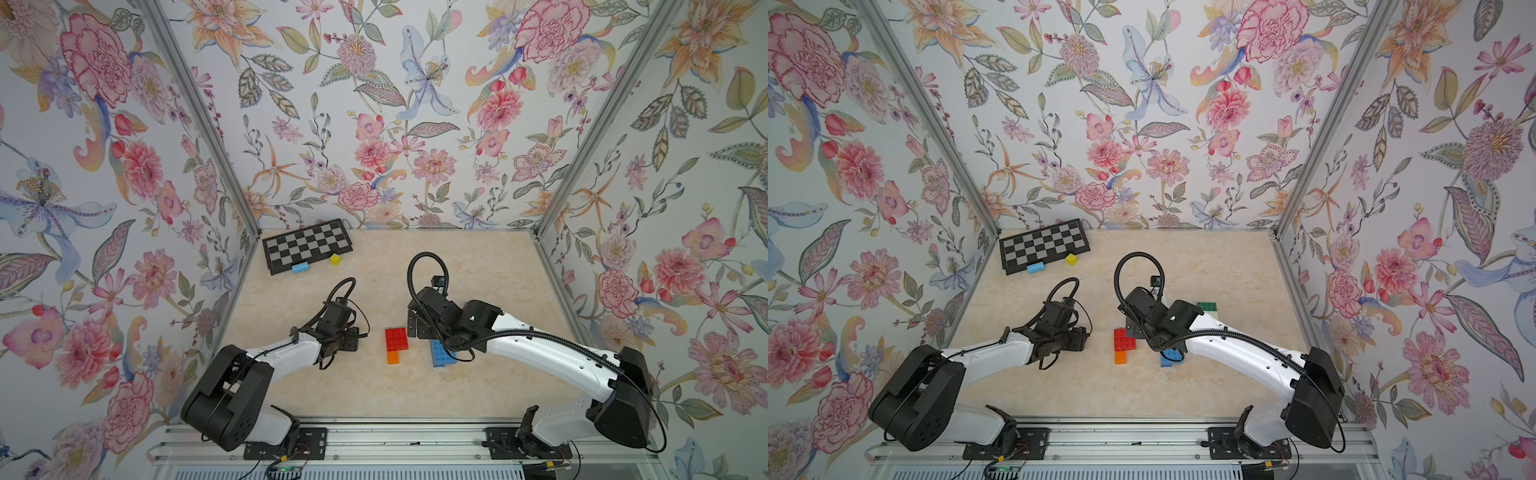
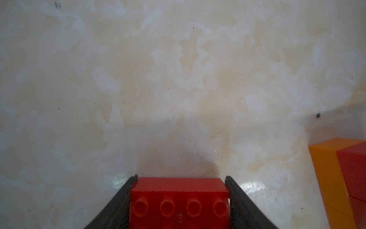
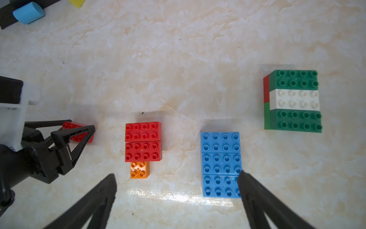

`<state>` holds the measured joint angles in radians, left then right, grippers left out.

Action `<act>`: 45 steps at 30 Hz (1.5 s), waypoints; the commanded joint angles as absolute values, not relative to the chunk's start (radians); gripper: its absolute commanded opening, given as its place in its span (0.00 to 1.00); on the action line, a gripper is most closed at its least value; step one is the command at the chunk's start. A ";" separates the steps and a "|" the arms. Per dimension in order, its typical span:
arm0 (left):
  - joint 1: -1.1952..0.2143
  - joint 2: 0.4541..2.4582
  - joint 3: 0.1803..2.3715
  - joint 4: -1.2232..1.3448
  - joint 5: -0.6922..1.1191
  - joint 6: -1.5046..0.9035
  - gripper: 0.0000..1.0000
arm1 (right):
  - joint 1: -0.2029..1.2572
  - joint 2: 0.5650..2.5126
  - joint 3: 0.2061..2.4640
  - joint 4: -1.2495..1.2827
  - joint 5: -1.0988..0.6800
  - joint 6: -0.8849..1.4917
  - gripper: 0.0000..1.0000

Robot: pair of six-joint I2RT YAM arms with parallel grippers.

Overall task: Assemble a rectangle with lego
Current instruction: Move the lego brick at the center of the board.

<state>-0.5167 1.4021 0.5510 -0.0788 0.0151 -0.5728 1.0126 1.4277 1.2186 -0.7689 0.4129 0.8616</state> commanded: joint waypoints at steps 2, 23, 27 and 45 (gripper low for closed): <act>-0.617 1.299 0.463 -0.139 -0.006 -0.777 0.62 | 1.034 1.366 1.163 -0.709 0.433 0.873 1.00; -0.998 1.297 0.450 -0.168 -0.144 -1.171 0.75 | 1.164 1.197 0.954 -0.627 0.483 0.948 1.00; -1.021 1.295 0.479 -0.191 -0.121 -1.164 0.83 | 1.173 1.183 0.928 -0.627 0.485 0.977 1.00; -1.009 0.967 0.458 -0.304 -0.238 -1.183 0.89 | 1.246 1.264 0.952 -0.626 0.510 1.063 0.96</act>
<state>-1.0145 1.0679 0.4736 -0.2146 -0.1184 -1.1427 1.2217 1.2289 0.9348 -0.6296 0.4847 1.0218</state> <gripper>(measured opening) 0.887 0.965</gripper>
